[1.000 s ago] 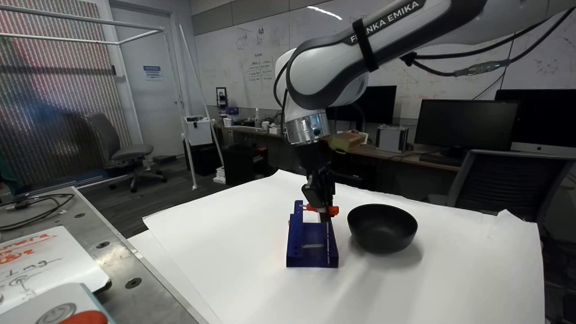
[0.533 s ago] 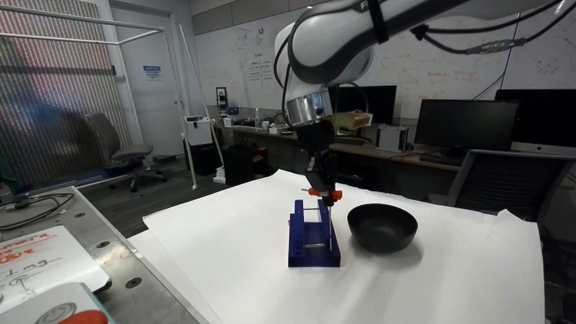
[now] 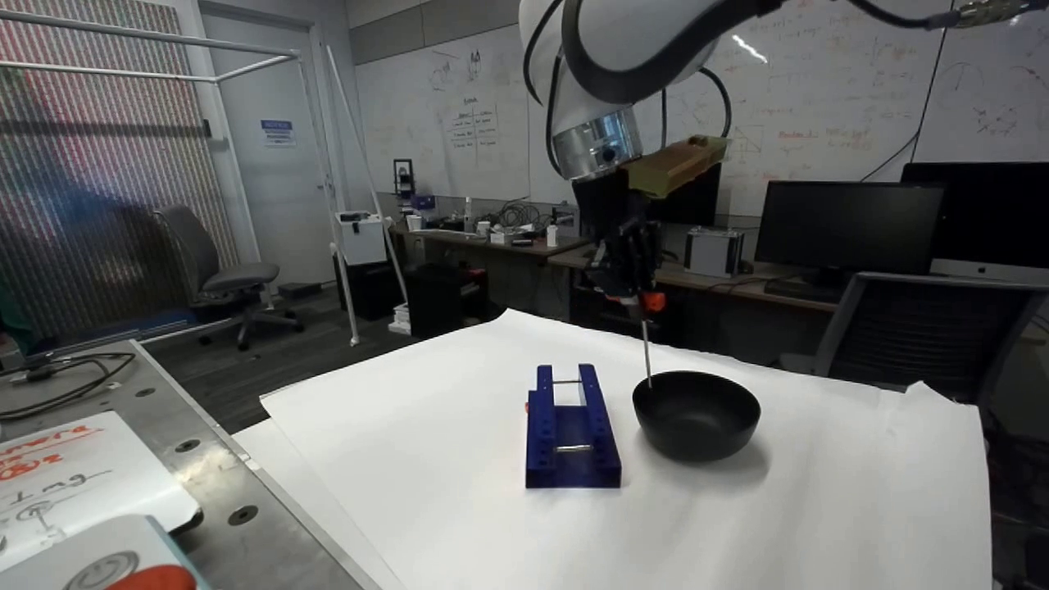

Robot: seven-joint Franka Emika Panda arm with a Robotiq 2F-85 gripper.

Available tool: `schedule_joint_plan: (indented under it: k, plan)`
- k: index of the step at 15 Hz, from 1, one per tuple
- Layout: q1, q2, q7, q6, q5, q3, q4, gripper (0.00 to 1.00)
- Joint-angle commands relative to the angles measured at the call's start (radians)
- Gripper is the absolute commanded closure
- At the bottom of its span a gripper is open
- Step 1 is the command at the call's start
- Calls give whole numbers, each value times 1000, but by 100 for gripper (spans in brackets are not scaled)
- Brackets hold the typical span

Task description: Put the orange object in the bowl

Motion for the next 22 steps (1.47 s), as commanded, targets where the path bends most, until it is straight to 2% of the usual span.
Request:
schedule_joint_plan:
  k: [1, 5, 8, 9, 10, 11, 13, 14, 18, 20, 22]
  plan:
    - [21, 30, 165, 51, -106, -47, -56, 91]
    - [23, 127, 321, 46, -149, -85, -53, 91]
    - [26, 192, 379, 66, -138, -103, -40, 90]
    - [27, 208, 394, 67, -134, -105, -39, 86]
    - [29, 218, 406, 58, -135, -108, -30, 74]
    - [27, 218, 412, 58, -131, -108, -29, 53]
    - [24, 220, 422, 62, -117, -104, -35, 49]
    - [19, 220, 420, 68, -108, -102, -38, 43]
    - [0, 212, 390, 85, -56, -93, -54, 12]
    - [-14, 186, 354, 103, -15, -84, -74, 0]
    - [-33, 145, 294, 140, 38, -72, -106, 0]
